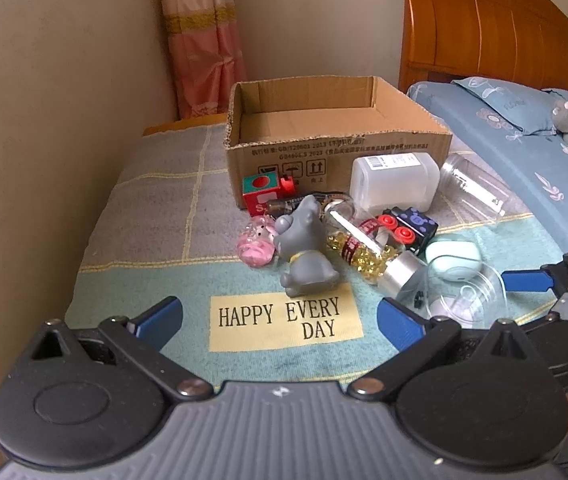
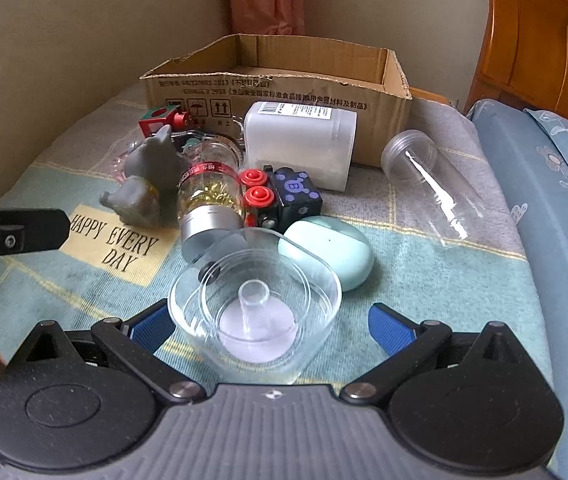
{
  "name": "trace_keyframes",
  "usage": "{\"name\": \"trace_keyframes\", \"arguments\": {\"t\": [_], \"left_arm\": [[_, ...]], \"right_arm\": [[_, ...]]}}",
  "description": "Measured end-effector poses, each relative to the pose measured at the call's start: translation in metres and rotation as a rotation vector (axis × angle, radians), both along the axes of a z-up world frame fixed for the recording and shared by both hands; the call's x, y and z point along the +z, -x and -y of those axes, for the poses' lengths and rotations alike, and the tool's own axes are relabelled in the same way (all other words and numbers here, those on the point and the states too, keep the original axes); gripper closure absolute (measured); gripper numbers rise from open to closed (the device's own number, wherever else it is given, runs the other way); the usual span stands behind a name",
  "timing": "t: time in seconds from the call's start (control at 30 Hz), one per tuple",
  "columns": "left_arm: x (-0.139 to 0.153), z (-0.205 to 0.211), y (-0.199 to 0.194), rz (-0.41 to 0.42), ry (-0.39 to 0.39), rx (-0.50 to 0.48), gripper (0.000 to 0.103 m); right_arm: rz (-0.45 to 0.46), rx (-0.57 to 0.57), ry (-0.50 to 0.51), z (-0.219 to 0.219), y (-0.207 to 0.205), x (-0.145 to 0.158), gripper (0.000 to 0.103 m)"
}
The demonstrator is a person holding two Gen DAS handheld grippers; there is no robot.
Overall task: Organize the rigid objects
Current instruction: 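Move the left tool toward the grey rubber toy while the right tool approaches the clear container, then close the left tool on the grey toy while the right tool grasps the clear container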
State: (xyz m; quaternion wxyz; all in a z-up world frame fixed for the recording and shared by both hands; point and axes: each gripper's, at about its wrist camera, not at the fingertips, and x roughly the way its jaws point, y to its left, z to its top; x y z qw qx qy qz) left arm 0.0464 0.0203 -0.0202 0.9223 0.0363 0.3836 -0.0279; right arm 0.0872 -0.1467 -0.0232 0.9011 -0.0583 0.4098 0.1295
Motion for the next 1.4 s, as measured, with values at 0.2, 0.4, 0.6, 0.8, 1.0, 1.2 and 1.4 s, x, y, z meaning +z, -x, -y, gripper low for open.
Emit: {"name": "trace_keyframes", "arguments": {"t": [0.2,0.4,0.6,0.8,1.0,1.2,1.4], "left_arm": [[-0.004,0.004,-0.007,-0.006,-0.013,-0.020,0.001],[-0.008,0.010,-0.019,-0.001,-0.035,-0.042,0.001],[-0.020,0.012,-0.040,0.053,-0.123,-0.018,0.001],[-0.037,0.010,-0.065,0.036,-0.090,-0.029,0.001],[-0.045,-0.002,-0.064,0.021,-0.066,-0.025,0.001],[-0.037,-0.026,-0.047,0.038,-0.025,-0.018,0.001],[-0.027,-0.045,-0.040,0.055,-0.117,0.043,0.001]], "right_arm": [[-0.010,-0.019,-0.032,0.013,0.002,-0.003,0.000],[-0.016,-0.070,-0.036,0.039,0.008,-0.003,0.000],[-0.038,-0.085,-0.037,0.051,0.010,-0.010,0.000],[0.010,-0.050,0.026,0.044,0.018,-0.016,0.000],[0.056,-0.043,0.017,0.047,0.024,-0.019,0.000],[0.052,-0.041,0.019,0.046,0.024,-0.019,0.000],[0.059,-0.040,0.017,0.047,0.026,-0.019,0.000]]}}
